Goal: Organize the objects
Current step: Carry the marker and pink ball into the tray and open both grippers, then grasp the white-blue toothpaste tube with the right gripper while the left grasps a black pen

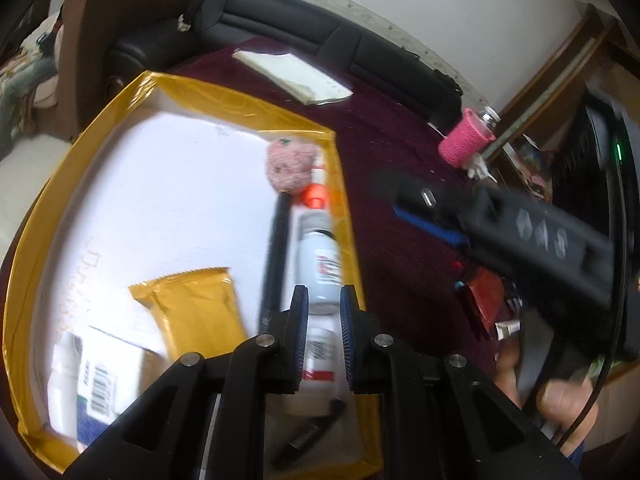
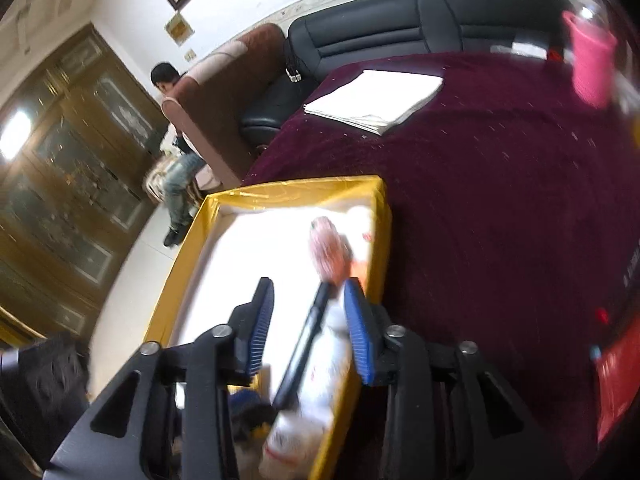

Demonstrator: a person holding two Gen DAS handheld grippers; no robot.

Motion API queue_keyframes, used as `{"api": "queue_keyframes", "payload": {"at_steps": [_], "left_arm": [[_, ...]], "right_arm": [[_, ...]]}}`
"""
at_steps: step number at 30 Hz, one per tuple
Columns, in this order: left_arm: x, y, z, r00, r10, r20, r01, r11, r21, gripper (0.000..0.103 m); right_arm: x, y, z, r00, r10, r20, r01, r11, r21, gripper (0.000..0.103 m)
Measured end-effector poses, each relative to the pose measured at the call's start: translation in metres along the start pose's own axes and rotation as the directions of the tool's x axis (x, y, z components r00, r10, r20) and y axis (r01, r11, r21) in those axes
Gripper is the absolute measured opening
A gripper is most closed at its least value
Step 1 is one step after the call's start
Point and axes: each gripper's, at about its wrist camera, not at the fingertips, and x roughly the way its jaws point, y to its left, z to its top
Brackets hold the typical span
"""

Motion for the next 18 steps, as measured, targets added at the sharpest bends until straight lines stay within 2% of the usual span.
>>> {"api": "queue_keyframes", "payload": {"at_steps": [5, 8, 10, 13, 14, 15, 16, 17, 18], "left_arm": [[0.000, -0.039, -0.005, 1.000, -0.024, -0.010, 0.025, 0.995, 0.098, 0.013], [0.005, -0.068, -0.012, 0.999, -0.044, -0.032, 0.049, 0.984, 0.170, 0.013], [0.009, -0.084, -0.019, 0.998, -0.051, -0.047, 0.060, 0.978, 0.201, 0.013], [0.018, -0.107, -0.028, 0.995, -0.064, -0.077, 0.081, 0.966, 0.247, 0.013], [0.021, -0.115, -0.031, 0.994, -0.068, -0.088, 0.088, 0.962, 0.259, 0.013], [0.023, -0.124, -0.035, 0.992, -0.071, -0.102, 0.096, 0.957, 0.274, 0.013], [0.023, -0.131, -0.039, 0.991, -0.073, -0.111, 0.102, 0.953, 0.286, 0.013], [0.023, -0.137, -0.043, 0.990, -0.075, -0.120, 0.108, 0.948, 0.299, 0.013], [0.024, -0.142, -0.047, 0.989, -0.074, -0.128, 0.111, 0.943, 0.315, 0.013]], "right_arm": [[-0.053, -0.048, -0.032, 0.998, -0.020, 0.052, 0.017, 0.998, 0.063, 0.036], [-0.094, -0.095, -0.048, 0.992, -0.090, 0.089, 0.079, 0.989, 0.124, 0.036], [-0.127, -0.134, -0.059, 0.980, -0.162, 0.116, 0.138, 0.972, 0.192, 0.036], [-0.177, -0.197, -0.071, 0.953, -0.270, 0.137, 0.219, 0.928, 0.302, 0.038], [-0.193, -0.218, -0.074, 0.938, -0.320, 0.136, 0.257, 0.901, 0.349, 0.039], [-0.207, -0.239, -0.079, 0.917, -0.375, 0.135, 0.300, 0.872, 0.387, 0.045], [-0.215, -0.254, -0.081, 0.903, -0.412, 0.122, 0.333, 0.852, 0.405, 0.047], [-0.221, -0.274, -0.084, 0.891, -0.443, 0.098, 0.359, 0.822, 0.443, 0.047], [-0.226, -0.289, -0.091, 0.889, -0.450, 0.084, 0.356, 0.795, 0.492, 0.048]]}}
